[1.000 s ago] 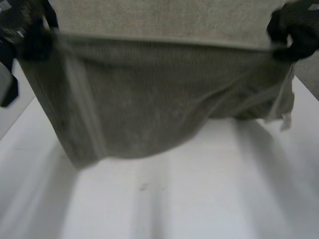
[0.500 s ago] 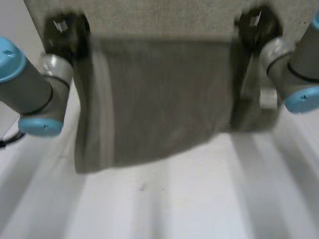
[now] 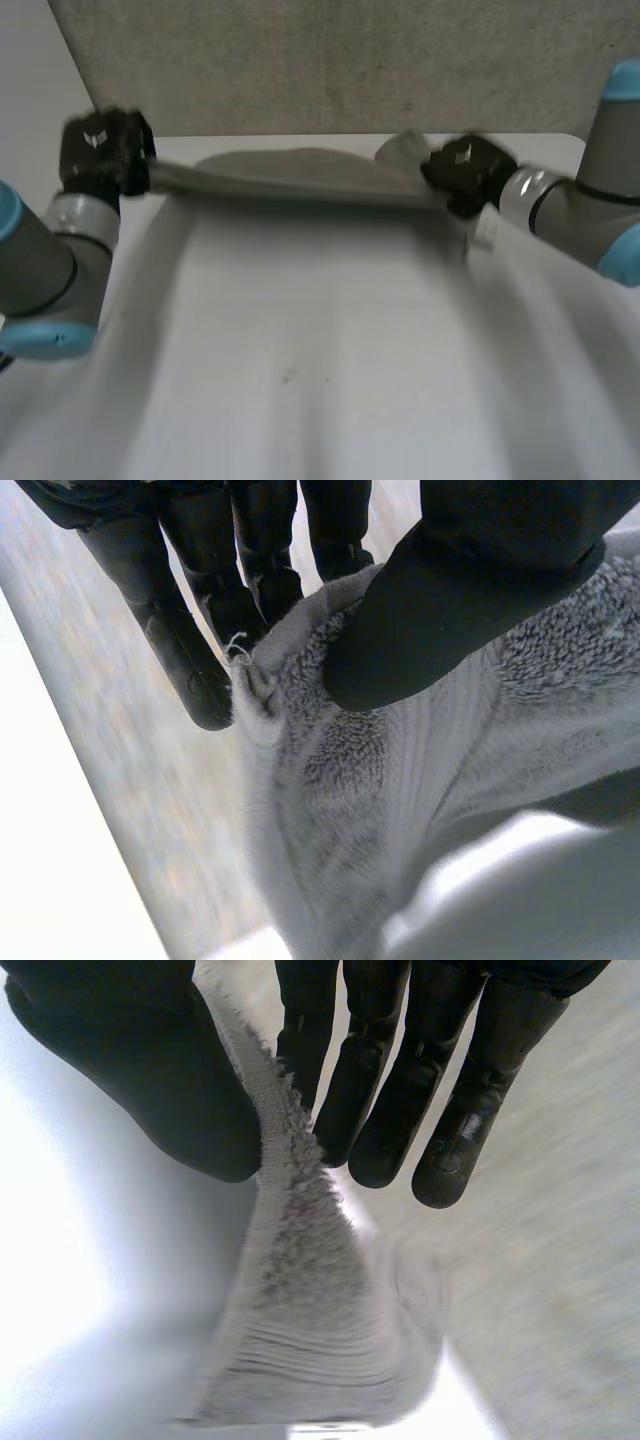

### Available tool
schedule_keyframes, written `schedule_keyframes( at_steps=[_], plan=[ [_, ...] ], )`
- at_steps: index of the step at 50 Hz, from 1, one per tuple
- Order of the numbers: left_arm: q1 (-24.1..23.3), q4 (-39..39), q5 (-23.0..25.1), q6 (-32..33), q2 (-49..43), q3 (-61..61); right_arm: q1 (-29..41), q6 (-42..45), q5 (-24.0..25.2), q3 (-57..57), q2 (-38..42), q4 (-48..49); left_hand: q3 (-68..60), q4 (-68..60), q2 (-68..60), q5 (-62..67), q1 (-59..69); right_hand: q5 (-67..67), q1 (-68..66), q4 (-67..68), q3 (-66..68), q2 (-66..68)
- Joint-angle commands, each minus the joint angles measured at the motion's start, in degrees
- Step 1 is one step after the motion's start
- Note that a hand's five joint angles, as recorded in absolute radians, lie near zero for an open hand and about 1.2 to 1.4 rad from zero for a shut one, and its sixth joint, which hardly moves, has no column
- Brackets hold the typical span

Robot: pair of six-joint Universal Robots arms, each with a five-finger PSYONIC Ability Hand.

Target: Fold the towel.

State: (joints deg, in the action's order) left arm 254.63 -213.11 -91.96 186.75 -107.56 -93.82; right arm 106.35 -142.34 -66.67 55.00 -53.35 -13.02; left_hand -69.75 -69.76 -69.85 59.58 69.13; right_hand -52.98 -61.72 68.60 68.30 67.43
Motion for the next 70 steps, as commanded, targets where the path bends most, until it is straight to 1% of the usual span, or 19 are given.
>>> schedule_keyframes(
  at_steps=[1, 5, 6, 7, 8, 9, 10, 12, 15, 17, 20, 23, 27, 33, 35, 43, 49, 61, 70],
  plan=[
    [-0.4, 5.2, 0.2, -0.1, 0.2, -6.4, -1.1, 16.0, -0.7, 1.4, 6.5, -10.8, -10.2, -10.2, -10.2, 10.4, 10.9, -17.0, -18.3, 11.4, 11.7, 12.6],
    [-1.0, 6.0, 0.0, 0.2, 1.1, -6.9, -1.0, 13.5, -0.7, 1.4, 6.8, -9.2, -10.2, -10.2, -10.2, 10.4, 10.9, -17.0, -18.3, 11.4, 11.7, 12.6],
    [-1.0, 6.0, 0.0, 0.2, 1.1, -6.9, -1.0, 10.6, -0.7, 1.7, 6.7, -7.6, -10.2, -10.2, -10.2, 10.4, 10.9, -9.4, -10.7, 3.8, 4.1, 5.0],
    [-1.0, 6.0, 0.0, 0.1, 1.2, -6.9, -1.0, 10.6, -0.7, 1.7, 6.7, -7.5, -10.2, -10.2, -10.2, 10.4, 10.9, -9.3, -10.6, 3.7, 4.0, 4.9],
    [-1.0, 6.0, 0.0, 0.1, 1.2, -6.9, -1.0, 7.1, -0.7, 2.4, 6.3, -5.5, -10.2, -10.2, -10.2, 10.4, 10.9, 11.0, 9.7, -16.6, -16.3, -15.4],
    [-1.0, 6.0, -0.1, 0.1, 1.2, -6.9, -1.1, 3.5, -0.7, 3.5, 5.9, -3.3, -10.2, -10.2, -10.2, 10.4, 10.9, 24.5, 23.2, -30.1, -29.8, -29.0],
    [-1.0, 6.0, -0.2, 0.1, 1.3, -6.9, -1.1, 3.5, -0.7, 3.5, 5.9, -3.2, -10.2, -10.2, -10.2, 10.4, 10.9, 24.6, 23.4, -30.3, -30.0, -29.1],
    [-1.1, 6.0, -0.2, 0.1, 1.3, -6.9, -1.2, -3.0, -0.7, 7.3, 4.0, 1.4, -10.2, -10.2, -10.2, 10.4, 10.9, 29.0, 27.7, -34.6, -34.3, -33.4],
    [-1.1, 5.9, -0.3, -0.2, 1.4, -6.9, -1.6, -5.8, -0.9, 9.5, 2.6, 4.1, -10.2, -10.2, -10.2, 10.4, 10.9, 31.4, 30.1, -37.0, -36.7, -35.8],
    [-1.1, 5.9, -0.3, -0.2, 1.6, -6.8, -3.2, -11.1, -1.4, 14.5, 0.1, 9.8, -10.2, -10.2, -10.2, 10.4, 10.9, 34.4, 33.1, -40.0, -39.7, -38.8],
    [-0.9, 5.9, -0.4, -0.3, 1.8, -6.8, -4.6, -15.6, -2.4, 18.9, -2.0, 14.1, -10.2, -10.2, -10.2, 10.4, 10.9, 37.7, 36.5, -43.4, -43.1, -42.2],
    [-0.5, 5.9, -0.4, -0.4, 1.9, -6.8, -5.2, -17.5, -3.0, 20.9, -2.9, 15.0, -10.2, -10.2, -10.2, 10.4, 10.9, 37.8, 36.5, -43.4, -43.1, -42.2],
    [-0.4, 6.1, -0.4, -0.3, 2.1, -6.9, -8.9, -23.7, -5.0, 25.4, -5.3, 15.1, -10.2, -10.2, -10.2, 10.4, 10.9, 37.8, 36.5, -43.4, -43.1, -42.2],
    [-0.4, 6.2, -0.4, -0.4, 2.9, -7.5, -12.8, -29.3, -4.8, 32.1, -7.6, 16.4, -10.2, -10.2, -10.2, 10.4, 10.9, 36.9, 35.7, -42.5, -42.2, -41.4],
    [-0.5, 6.2, -0.4, -0.4, 3.1, -7.6, -14.4, -31.3, -4.6, 35.6, -8.0, 19.7, -10.2, -10.2, -10.2, 10.4, 10.9, 36.9, 35.7, -42.5, -42.2, -41.4],
    [-1.1, 6.1, -0.4, -0.4, 3.1, -7.6, -14.4, -34.9, -4.6, 40.3, -7.0, 28.6, -10.2, -10.2, -10.2, 10.4, 10.9, 36.9, 35.7, -42.5, -42.2, -41.4],
    [-1.0, 6.1, -0.4, -0.5, 3.1, -7.6, -14.1, -39.8, -4.7, 40.5, -4.6, 32.6, -10.2, -10.2, -10.2, 10.4, 10.9, 36.6, 35.3, -42.2, -41.9, -41.0],
    [-1.1, 6.2, -0.4, -0.5, 3.0, -7.8, -12.5, -44.9, -5.7, 37.8, -0.3, 37.7, -10.2, -10.2, -10.2, 10.4, 10.9, 35.2, 34.0, -40.9, -40.6, -39.7],
    [-1.2, 6.5, -0.4, -0.7, 3.0, -8.1, -10.7, -45.0, -10.4, 31.9, 4.8, 38.5, -10.2, -10.2, -10.2, 10.4, 10.9, 29.0, 27.8, -34.6, -34.3, -33.5]
  ],
)
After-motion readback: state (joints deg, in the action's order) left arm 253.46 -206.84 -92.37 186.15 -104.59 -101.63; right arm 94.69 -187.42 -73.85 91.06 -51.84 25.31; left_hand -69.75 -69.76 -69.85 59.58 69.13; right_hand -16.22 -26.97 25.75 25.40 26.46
